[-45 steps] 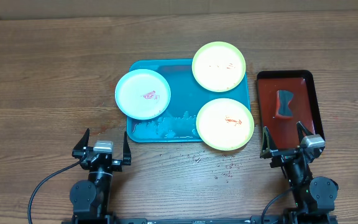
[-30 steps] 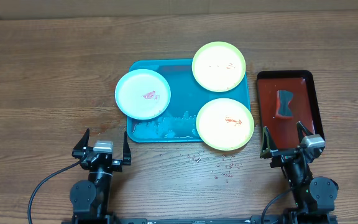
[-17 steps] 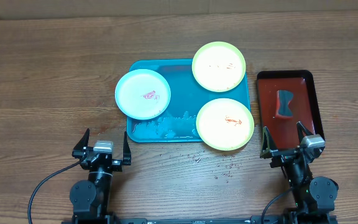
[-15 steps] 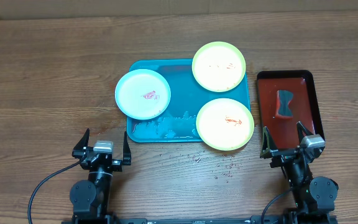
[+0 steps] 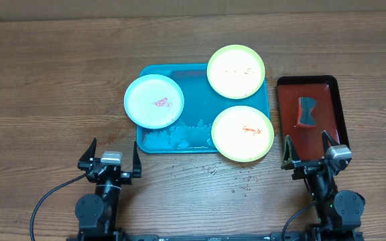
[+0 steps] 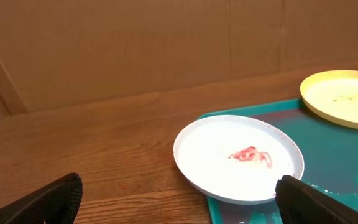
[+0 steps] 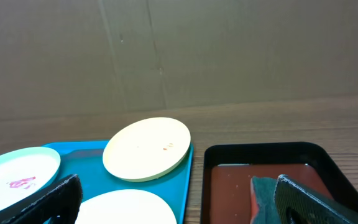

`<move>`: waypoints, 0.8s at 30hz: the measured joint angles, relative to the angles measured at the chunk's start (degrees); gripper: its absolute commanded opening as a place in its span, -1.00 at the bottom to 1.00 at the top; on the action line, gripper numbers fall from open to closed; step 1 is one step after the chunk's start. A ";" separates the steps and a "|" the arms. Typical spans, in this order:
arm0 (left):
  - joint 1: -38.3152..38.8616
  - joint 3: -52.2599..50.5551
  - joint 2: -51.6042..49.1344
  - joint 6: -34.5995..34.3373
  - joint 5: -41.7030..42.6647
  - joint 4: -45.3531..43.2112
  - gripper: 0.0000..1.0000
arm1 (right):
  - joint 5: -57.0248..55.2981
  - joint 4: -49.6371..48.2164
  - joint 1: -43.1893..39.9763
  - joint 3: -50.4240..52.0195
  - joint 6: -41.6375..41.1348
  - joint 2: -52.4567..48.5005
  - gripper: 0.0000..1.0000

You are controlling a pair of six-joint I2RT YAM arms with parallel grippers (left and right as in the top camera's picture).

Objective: Clean dirty plates on tray and stack at the side

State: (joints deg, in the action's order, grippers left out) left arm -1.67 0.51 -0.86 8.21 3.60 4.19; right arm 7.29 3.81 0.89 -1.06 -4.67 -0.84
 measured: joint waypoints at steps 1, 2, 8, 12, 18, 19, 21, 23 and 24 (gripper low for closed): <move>0.00 0.00 0.00 0.00 0.00 0.00 1.00 | -0.11 0.02 0.00 0.00 -0.02 0.00 1.00; 0.00 0.00 0.00 0.00 0.00 -0.02 1.00 | -0.26 0.02 0.00 0.00 -0.02 0.00 1.00; 0.00 0.00 0.00 -0.04 0.28 -0.09 1.00 | -0.68 -0.57 0.00 0.00 -0.04 0.00 1.00; 0.00 1.44 -0.07 -0.35 0.26 2.82 0.99 | -0.70 -2.03 -0.02 0.00 -0.02 0.00 1.00; 0.00 11.61 -7.45 -0.55 0.52 9.60 1.00 | -0.66 1.84 -0.04 -1.25 -0.04 0.00 1.00; 0.00 13.73 -9.70 -0.61 0.81 10.03 1.00 | -0.68 2.84 -0.04 -2.16 0.00 0.00 1.00; 0.00 18.16 -15.06 -1.29 1.79 10.47 1.00 | -0.66 4.13 -0.04 -4.55 -0.02 0.00 1.00; 0.00 21.99 -20.37 -2.91 2.86 10.97 1.00 | -0.61 5.84 -0.04 -7.34 0.00 -0.09 1.00; 0.00 24.48 -23.91 -4.15 3.76 11.74 1.00 | -0.42 6.86 -0.04 -9.03 -0.02 -0.35 1.00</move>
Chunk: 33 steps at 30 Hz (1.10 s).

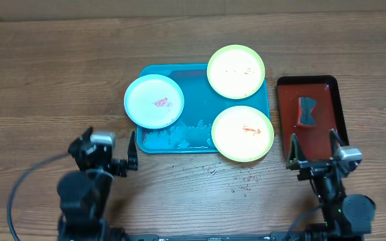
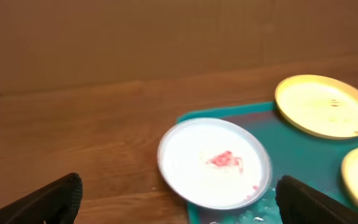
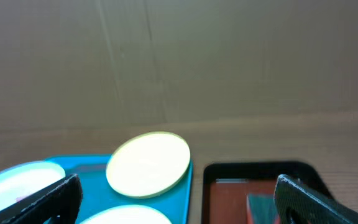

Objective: Clean dirty plates on tray and stack at the side

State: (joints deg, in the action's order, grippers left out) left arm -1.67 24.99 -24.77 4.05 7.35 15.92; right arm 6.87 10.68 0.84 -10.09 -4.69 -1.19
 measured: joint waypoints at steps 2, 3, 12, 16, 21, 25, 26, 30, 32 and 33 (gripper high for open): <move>0.00 5.07 -6.88 -1.81 2.05 1.73 0.99 | 0.44 2.69 0.00 -3.85 0.00 -1.20 1.00; 0.00 7.87 -10.34 -2.47 3.10 2.95 0.99 | 0.57 4.35 0.00 -5.51 0.02 -2.03 1.00; 0.00 44.37 -40.22 -3.80 8.39 33.42 0.99 | 0.85 21.57 0.00 -28.50 2.36 -22.40 1.00; 0.00 59.28 -50.42 -1.90 8.44 44.09 1.00 | 0.85 31.91 0.00 -42.49 3.72 -35.23 1.00; 0.00 65.40 -56.65 -0.70 7.32 45.11 1.00 | 0.87 47.08 -0.09 -59.43 4.57 -52.24 1.00; 0.00 65.51 -59.82 -0.66 6.60 44.22 0.99 | 0.79 57.31 -0.83 -71.19 4.74 -66.88 1.00; 0.00 65.51 -60.46 -0.63 6.49 44.22 1.00 | 0.63 58.12 -0.92 -73.00 4.74 -69.81 1.00; 0.00 65.53 -63.47 -0.63 6.16 44.06 1.00 | 0.39 56.68 -1.18 -76.67 4.72 -79.19 1.00; 0.00 65.53 -65.07 -0.63 6.10 44.04 1.00 | 0.46 55.95 -1.18 -76.81 4.70 -82.58 1.00; 0.00 65.53 -65.88 -0.63 6.10 43.95 1.00 | 0.59 55.65 -1.18 -76.81 4.68 -83.67 1.00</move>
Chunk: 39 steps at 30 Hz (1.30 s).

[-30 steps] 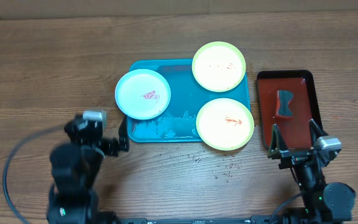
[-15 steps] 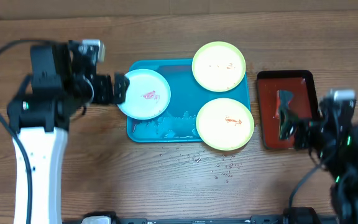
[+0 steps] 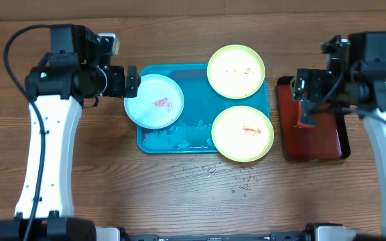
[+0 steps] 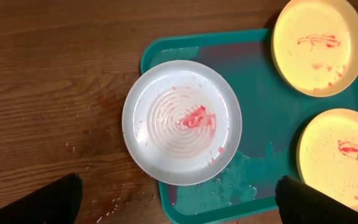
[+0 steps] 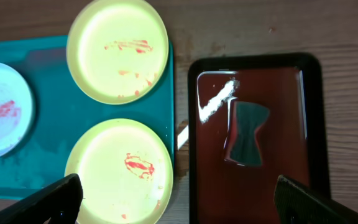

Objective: Clean dirty plates on tray and stack at the side

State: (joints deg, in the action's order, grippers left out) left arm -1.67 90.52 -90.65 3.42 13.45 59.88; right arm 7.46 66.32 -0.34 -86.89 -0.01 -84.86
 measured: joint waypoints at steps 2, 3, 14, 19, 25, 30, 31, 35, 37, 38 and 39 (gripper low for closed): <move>0.00 0.00 -1.90 0.00 0.00 -0.11 1.00 | 0.70 -1.86 0.00 0.00 0.02 -2.97 1.00; 0.00 0.00 -2.34 0.00 -0.02 -0.11 1.00 | 1.05 -2.73 -0.02 0.00 0.02 -3.78 1.00; 0.00 0.02 -3.78 0.15 -4.63 -2.91 1.00 | -5.31 -3.54 -1.29 0.00 -7.04 -9.66 0.31; -0.24 0.02 -3.78 0.15 -6.49 -4.09 1.00 | -10.05 -2.03 -4.42 0.00 -11.21 -11.80 0.31; -0.31 0.02 -3.78 0.15 -8.09 -4.37 1.00 | -11.58 -2.95 -5.03 0.68 -11.80 -17.53 0.28; -0.31 0.02 -3.78 0.15 -8.85 -4.35 1.00 | -12.07 -3.15 -5.03 1.09 -10.36 -22.60 0.22; -0.31 0.02 -3.78 0.15 -8.94 -4.31 0.99 | -12.17 -3.08 -5.03 1.09 -10.10 -23.26 0.21; -0.31 0.02 -3.78 0.15 -9.09 -4.17 0.99 | -12.17 -2.97 -5.03 1.11 -9.09 -25.55 0.03; -0.31 0.02 -3.78 0.15 -9.22 -4.20 1.00 | -12.11 -2.64 -5.03 1.11 -8.68 -27.06 -0.09; -0.31 0.02 -3.78 0.15 -9.25 -4.17 0.99 | -12.04 -2.56 -5.03 1.14 -8.66 -27.82 -0.12; -0.31 0.02 -3.78 0.15 -9.25 -4.17 1.00 | -11.96 -2.45 -5.03 1.14 -8.74 -28.65 -0.13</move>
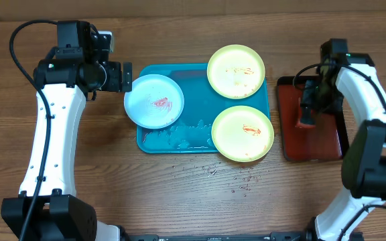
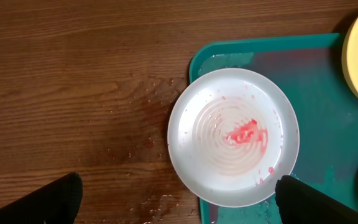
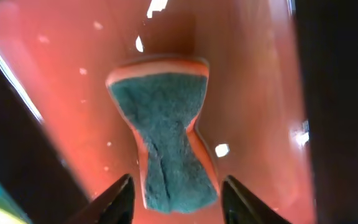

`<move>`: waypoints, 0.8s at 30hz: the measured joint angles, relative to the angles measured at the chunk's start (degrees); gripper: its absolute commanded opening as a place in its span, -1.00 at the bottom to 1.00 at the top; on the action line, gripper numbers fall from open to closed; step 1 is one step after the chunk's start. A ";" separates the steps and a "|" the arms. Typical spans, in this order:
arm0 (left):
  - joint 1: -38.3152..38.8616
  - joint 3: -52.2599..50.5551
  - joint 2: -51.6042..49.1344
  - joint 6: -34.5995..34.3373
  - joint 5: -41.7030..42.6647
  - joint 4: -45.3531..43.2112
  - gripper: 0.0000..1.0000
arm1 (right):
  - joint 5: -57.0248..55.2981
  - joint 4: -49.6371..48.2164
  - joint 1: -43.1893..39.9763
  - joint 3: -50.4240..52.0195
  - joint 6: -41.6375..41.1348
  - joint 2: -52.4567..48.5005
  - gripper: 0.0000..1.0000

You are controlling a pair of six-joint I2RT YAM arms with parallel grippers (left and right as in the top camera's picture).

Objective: Clean dirty plates on tray and stack at the side

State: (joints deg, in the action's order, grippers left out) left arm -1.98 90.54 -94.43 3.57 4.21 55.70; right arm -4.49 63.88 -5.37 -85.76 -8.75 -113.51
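Note:
A white plate [image 1: 154, 100] smeared with red lies at the left edge of the teal tray [image 1: 193, 137]. Two yellow plates with red smears sit on the tray's right side, one at the back [image 1: 236, 71] and one at the front [image 1: 242, 132]. My left gripper [image 1: 110, 79] hangs open above the table just left of the white plate [image 2: 234, 137]. My right gripper [image 3: 176, 202] is open and low in the dark red tray [image 3: 253, 93], its fingers on either side of the near end of the green sponge [image 3: 166, 130].
The dark red tray [image 1: 327, 144] holds liquid and stands right of the teal tray. Water drops and crumbs speckle the wood [image 1: 233, 177] in front of the teal tray and the teal tray's front part. Bare wood lies left of the white plate [image 2: 73, 93].
My right gripper has come down from high over the dark red tray to just above the sponge, fingers now around it. My left gripper shifted slightly left of the white plate. Both stay open.
Both arms were first folded at the table's front edge, grippers open. They then began lifting. By 1.3 s ago the left hung over the white plate's side and the right high above the dark red tray. Now the right straddles the sponge.

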 measured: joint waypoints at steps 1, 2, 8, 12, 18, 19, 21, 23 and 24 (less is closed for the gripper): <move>0.00 0.00 0.00 0.00 0.00 0.00 1.00 | -0.02 0.04 0.00 0.00 0.00 -0.94 -0.15; 0.00 0.00 0.00 0.00 0.00 0.00 1.00 | 0.04 0.00 0.00 0.00 0.00 -1.68 -0.17; 0.00 0.00 0.00 0.00 0.00 0.00 0.99 | 0.09 -2.29 0.00 0.02 0.66 -5.14 -0.23; 0.00 0.00 0.00 0.00 0.00 0.00 1.00 | 0.37 -3.48 0.02 0.04 1.79 -5.92 -0.81; 0.00 0.00 0.00 0.00 -0.28 0.17 0.92 | 0.66 -4.22 0.11 0.04 1.53 -5.97 -0.92; 0.00 -0.02 0.00 0.00 -0.52 0.39 0.90 | 0.68 -4.22 0.11 0.04 1.53 -5.97 -0.92; 0.00 0.00 0.00 0.00 -1.11 0.70 0.86 | 0.66 -4.15 0.11 0.04 1.51 -5.97 -0.92; -0.02 0.00 0.00 0.00 -1.53 0.98 0.83 | 0.66 -3.98 0.11 0.04 1.51 -5.97 -0.92; -0.09 0.00 0.00 0.02 -1.70 1.11 0.82 | 0.70 -3.74 0.11 0.04 1.51 -5.97 -0.92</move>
State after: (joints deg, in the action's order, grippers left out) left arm -2.07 90.54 -94.43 3.60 2.50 56.82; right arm -3.79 60.14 -5.26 -85.71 -7.25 -119.48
